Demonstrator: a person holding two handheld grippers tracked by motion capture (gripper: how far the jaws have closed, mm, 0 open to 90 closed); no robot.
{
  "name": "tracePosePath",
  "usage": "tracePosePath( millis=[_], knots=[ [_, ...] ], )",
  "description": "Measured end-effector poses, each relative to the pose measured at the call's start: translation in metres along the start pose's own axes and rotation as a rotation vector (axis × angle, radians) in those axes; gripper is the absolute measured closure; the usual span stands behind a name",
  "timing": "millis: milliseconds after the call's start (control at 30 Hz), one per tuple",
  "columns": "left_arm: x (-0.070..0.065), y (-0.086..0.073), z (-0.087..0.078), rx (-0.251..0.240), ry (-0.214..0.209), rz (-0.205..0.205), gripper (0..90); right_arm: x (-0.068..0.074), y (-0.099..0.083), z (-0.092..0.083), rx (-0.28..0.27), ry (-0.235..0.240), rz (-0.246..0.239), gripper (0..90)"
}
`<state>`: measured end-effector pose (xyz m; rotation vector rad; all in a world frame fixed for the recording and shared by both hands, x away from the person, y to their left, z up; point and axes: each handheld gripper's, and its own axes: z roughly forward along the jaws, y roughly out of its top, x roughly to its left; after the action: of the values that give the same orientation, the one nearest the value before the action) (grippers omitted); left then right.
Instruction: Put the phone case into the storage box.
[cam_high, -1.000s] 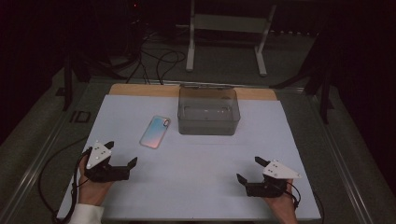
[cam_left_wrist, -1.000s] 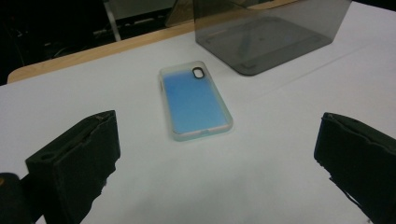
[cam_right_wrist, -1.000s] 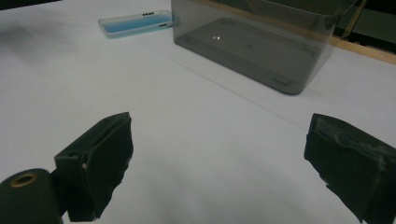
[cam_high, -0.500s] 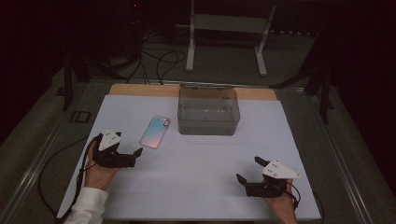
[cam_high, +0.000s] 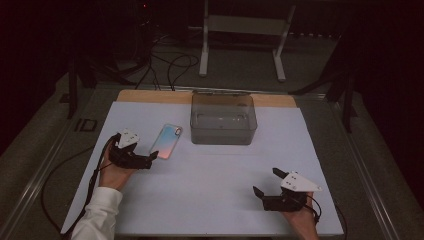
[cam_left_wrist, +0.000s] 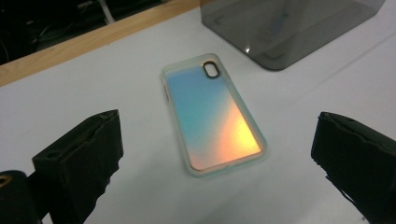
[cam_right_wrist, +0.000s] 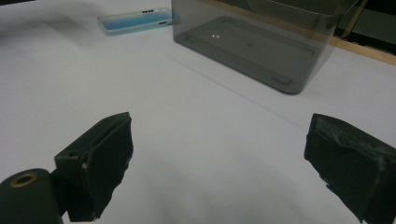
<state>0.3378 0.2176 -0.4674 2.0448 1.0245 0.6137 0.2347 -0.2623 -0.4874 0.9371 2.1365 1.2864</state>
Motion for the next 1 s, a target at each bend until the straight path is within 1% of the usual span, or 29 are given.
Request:
tracePosePath(
  millis=[67, 133, 167, 233, 267, 300, 333, 367, 400, 433, 467, 500, 533, 567, 600, 700, 733, 900, 1000],
  knots=[
    [0.002, 0.003, 0.005, 0.010, -0.004, -0.011, 3.9, 0.000, 0.000, 0.000, 0.004, -0.004, -0.002, 8.0],
    [0.003, 0.005, 0.008, 0.021, 0.001, -0.012, 4.1, 0.000, 0.000, 0.000, 0.004, -0.003, -0.002, 8.0],
    [0.003, 0.005, 0.011, 0.021, 0.001, -0.019, 4.3, 0.000, 0.000, 0.001, 0.005, -0.002, -0.002, 8.0],
    [0.004, 0.007, 0.016, 0.033, -0.003, -0.029, 5.0, 0.000, 0.000, 0.001, 0.004, -0.003, -0.001, 8.0],
    [0.005, 0.007, 0.021, 0.049, -0.003, -0.038, 4.9, 0.000, 0.000, 0.001, 0.004, -0.003, -0.001, 8.0],
    [0.005, 0.007, 0.021, 0.049, -0.003, -0.038, 5.0, 0.000, 0.000, 0.000, 0.003, -0.003, -0.002, 8.0],
    [0.006, 0.007, 0.024, 0.055, 0.000, -0.046, 5.1, 0.000, 0.000, 0.000, 0.003, -0.003, -0.001, 8.0],
    [0.007, 0.007, 0.028, 0.067, -0.005, -0.063, 5.2, 0.000, 0.000, 0.000, 0.004, -0.003, -0.001, 8.0],
    [0.007, 0.007, 0.028, 0.067, -0.005, -0.063, 5.4, 0.000, 0.000, 0.000, 0.003, -0.002, 0.000, 8.0],
    [0.009, 0.007, 0.032, 0.086, -0.003, -0.073, 5.6, 0.000, 0.000, 0.000, 0.003, -0.002, 0.000, 8.0],
    [0.009, 0.007, 0.032, 0.086, -0.003, -0.073, 5.8, 0.000, 0.000, 0.000, 0.003, -0.002, 0.000, 8.0],
    [0.011, 0.008, 0.036, 0.107, 0.006, -0.071, 6.1, 0.000, 0.000, 0.000, 0.004, -0.002, 0.000, 8.0],
    [0.011, 0.009, 0.038, 0.114, 0.008, -0.079, 6.4, 0.000, 0.000, 0.001, 0.005, -0.003, -0.001, 8.0],
    [0.011, 0.009, 0.038, 0.114, 0.008, -0.079, 6.6, 0.000, 0.000, 0.001, 0.005, -0.003, -0.001, 8.0],
    [0.014, 0.009, 0.041, 0.123, 0.007, -0.094, 7.1, 0.000, 0.000, 0.001, 0.005, -0.002, 0.003, 8.0],
    [0.015, 0.009, 0.042, 0.129, 0.004, -0.099, 7.6, 0.000, 0.000, 0.001, 0.006, -0.003, 0.002, 8.0],
    [0.017, 0.010, 0.045, 0.145, 0.005, -0.114, 7.6, 0.000, 0.000, 0.001, 0.007, -0.004, 0.001, 8.0],
    [0.020, 0.013, 0.052, 0.191, 0.013, -0.124, 8.9, 0.000, 0.000, 0.001, 0.006, -0.004, -0.002, 8.0],
    [0.023, 0.014, 0.057, 0.211, 0.009, -0.148, 9.4, 0.000, 0.000, 0.001, 0.005, -0.004, -0.002, 8.0]
  ],
)
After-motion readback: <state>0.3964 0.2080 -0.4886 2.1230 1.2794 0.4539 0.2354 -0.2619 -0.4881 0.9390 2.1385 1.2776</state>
